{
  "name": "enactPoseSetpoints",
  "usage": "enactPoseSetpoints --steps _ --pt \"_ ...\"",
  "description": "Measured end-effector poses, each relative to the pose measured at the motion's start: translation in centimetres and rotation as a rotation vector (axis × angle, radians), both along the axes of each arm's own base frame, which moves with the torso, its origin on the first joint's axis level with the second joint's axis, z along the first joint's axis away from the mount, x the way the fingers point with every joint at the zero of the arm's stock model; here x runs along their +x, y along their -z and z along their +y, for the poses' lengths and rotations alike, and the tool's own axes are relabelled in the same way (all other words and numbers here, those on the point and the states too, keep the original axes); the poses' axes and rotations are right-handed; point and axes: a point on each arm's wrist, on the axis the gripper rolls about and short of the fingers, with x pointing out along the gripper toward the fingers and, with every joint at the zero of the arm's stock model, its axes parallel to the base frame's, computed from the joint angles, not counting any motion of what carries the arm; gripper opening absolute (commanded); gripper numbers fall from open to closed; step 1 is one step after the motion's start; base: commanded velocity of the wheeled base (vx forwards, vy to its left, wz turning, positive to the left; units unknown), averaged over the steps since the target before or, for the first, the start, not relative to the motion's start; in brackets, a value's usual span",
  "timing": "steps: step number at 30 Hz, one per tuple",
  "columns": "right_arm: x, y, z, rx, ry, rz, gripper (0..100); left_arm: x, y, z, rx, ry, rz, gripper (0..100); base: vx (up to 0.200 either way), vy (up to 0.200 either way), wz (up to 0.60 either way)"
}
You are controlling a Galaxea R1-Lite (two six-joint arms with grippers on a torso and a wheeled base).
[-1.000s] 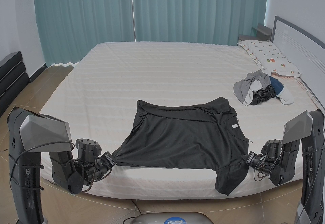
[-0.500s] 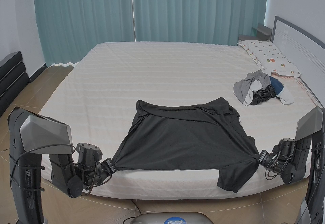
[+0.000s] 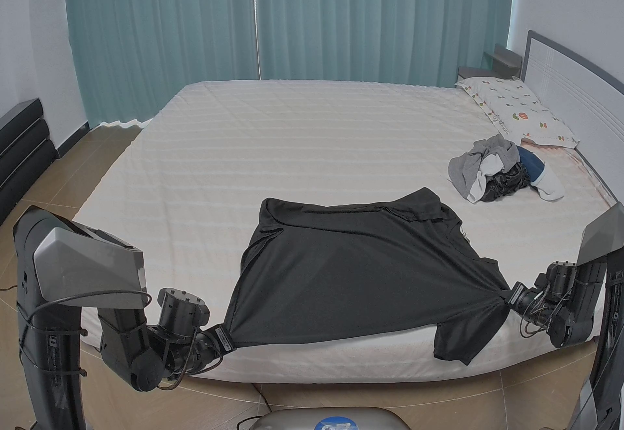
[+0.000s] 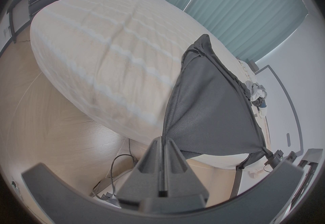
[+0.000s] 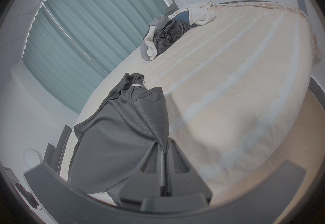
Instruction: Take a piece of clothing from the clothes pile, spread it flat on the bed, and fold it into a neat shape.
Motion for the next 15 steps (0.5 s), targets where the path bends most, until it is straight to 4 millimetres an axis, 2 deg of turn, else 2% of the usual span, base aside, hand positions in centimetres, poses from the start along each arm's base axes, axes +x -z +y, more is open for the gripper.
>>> enactPoseSetpoints --steps 12,13,15 --pt "0.0 1.2 0.1 0.004 -0.005 0.021 0 0.1 -0.1 -0.3 -0.002 0.009 -0.006 0 0.0 0.0 0.0" --pt "0.0 1.3 0.1 0.005 -0.006 0.024 100 0.1 -0.1 -0.3 -0.003 0.009 -0.008 0 0.0 0.0 0.0" --pt "0.0 1.4 0.2 0.007 -0.009 0.029 100 0.2 -0.2 -0.3 -0.004 0.008 -0.013 0 0.0 0.0 0.0"
